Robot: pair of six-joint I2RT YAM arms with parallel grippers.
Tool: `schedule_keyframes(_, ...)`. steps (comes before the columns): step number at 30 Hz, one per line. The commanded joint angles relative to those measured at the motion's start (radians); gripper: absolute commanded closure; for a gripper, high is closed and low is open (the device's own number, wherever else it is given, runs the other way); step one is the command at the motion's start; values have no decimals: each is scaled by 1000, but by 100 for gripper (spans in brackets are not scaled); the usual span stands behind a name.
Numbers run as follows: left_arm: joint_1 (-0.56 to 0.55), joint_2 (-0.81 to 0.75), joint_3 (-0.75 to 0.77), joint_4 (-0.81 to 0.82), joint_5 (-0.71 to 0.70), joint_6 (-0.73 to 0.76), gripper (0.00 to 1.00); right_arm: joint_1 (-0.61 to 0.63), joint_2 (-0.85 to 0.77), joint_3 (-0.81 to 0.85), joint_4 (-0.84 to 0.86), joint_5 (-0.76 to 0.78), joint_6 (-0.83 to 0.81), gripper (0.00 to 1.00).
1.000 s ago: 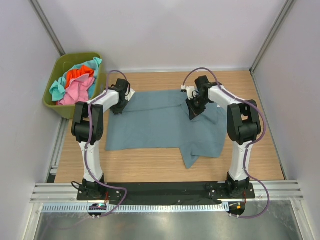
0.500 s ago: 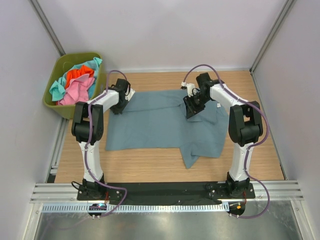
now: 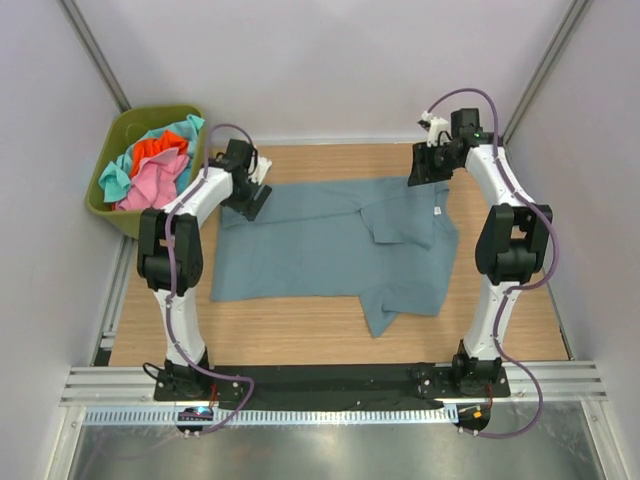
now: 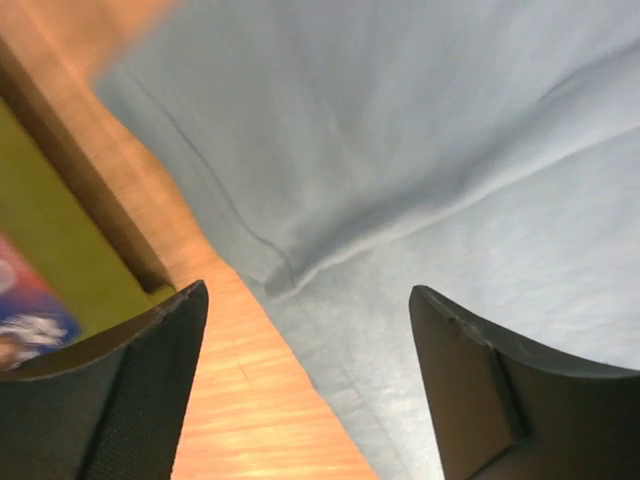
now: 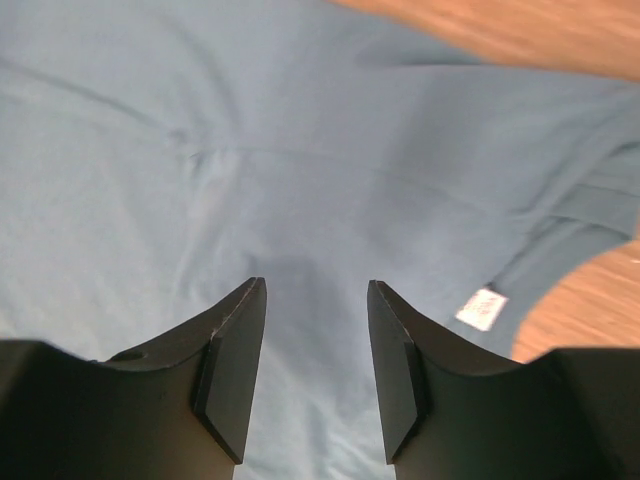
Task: Fold and stack the t-shirts
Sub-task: Fold the tshirt
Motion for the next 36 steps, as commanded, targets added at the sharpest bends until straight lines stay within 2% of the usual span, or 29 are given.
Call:
schedule_keyframes(1,-4,-61,131,-51,113,-41,17,-5,62,39,32,20,45,48)
schedule_keyframes(6,-4,69,284,-70,106,-73,15,-7,145,72,47,-13,65,48)
schedule_keyframes(14,-4,212,321,-47,90,-113,22,-7,205,99,49,-30,76,48)
schedule_keyframes(19,-4,267,329,-27,25,-123,22,-68,234,75,47,22,71,48)
schedule_keyframes(22,-4,321,402,-79,-11,-119,22,-92,266,76,48,82,62,48)
schedule_keyframes(28,1,517,707,-226,-31,-127,25,-111,336,111,58,146,32,48)
schedule_keyframes(36,1,582,809,-167,-43,-127,22,-117,421,251,67,215,7,47)
